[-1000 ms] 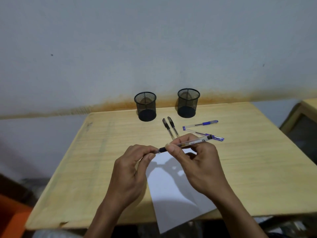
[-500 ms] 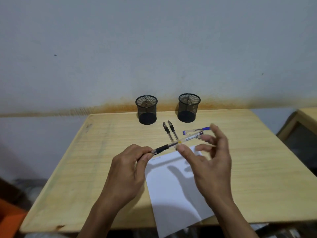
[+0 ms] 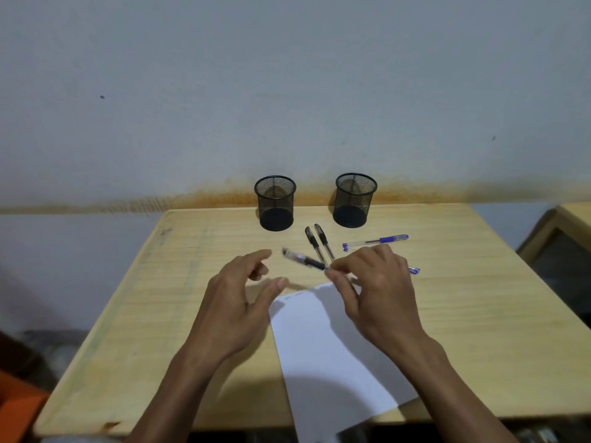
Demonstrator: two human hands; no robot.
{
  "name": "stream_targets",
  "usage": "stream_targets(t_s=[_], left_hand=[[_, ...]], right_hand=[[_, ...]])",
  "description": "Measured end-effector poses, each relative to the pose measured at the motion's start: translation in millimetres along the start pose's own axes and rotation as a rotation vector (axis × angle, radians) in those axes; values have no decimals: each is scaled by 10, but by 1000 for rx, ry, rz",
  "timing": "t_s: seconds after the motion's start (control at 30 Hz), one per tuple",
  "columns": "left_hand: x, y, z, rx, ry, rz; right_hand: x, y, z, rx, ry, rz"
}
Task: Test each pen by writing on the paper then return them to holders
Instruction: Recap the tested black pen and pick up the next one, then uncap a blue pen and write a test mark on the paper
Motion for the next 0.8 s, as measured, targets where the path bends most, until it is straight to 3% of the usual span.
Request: stream_targets(t_s=[0.13,0.23,0.3,0.43,0.8], left_hand=[[313,138,-214,123,-263,-8],[523,214,-394,260,-342,-14],[614,233,-450,271,-362,-29],[692,240,-465,244,-359,-49],[738,246,-501,189,-390,-129]], right_hand=[[-294,-199,-202,61,-66,-516],[-427,-364,-434,164,-10,-694],[-478,-419,-601,216,10,-763],[-508,-459,-848,292,96,-787],[-581,-432,-902,285,157,-718]])
Point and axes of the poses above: each hand's wrist, its own y-axis away from the middle knuckle, its own z-axis out of the back of the hand, x = y × z, the point moved 4 cm from there along -y, towards the middle knuckle, and after that the axes turned 5 degrees about -x, right-handed, at the moved point
